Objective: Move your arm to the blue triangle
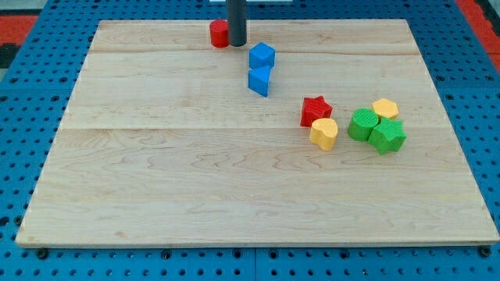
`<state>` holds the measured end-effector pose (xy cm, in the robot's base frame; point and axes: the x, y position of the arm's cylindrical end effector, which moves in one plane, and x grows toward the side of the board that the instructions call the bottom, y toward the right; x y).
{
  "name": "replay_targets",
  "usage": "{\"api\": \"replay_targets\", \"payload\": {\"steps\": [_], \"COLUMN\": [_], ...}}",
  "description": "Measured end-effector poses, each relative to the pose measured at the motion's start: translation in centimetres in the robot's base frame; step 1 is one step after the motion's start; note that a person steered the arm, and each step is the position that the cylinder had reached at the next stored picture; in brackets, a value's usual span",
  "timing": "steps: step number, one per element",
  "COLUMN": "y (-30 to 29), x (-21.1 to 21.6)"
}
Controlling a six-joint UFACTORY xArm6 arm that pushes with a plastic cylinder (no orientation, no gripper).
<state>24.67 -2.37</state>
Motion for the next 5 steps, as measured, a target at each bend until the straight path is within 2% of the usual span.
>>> {"api": "replay_targets", "payload": {"steps": [2, 4, 5], "y": [0.0, 0.0, 0.0], "x": [0.4, 6.8, 6.1]}}
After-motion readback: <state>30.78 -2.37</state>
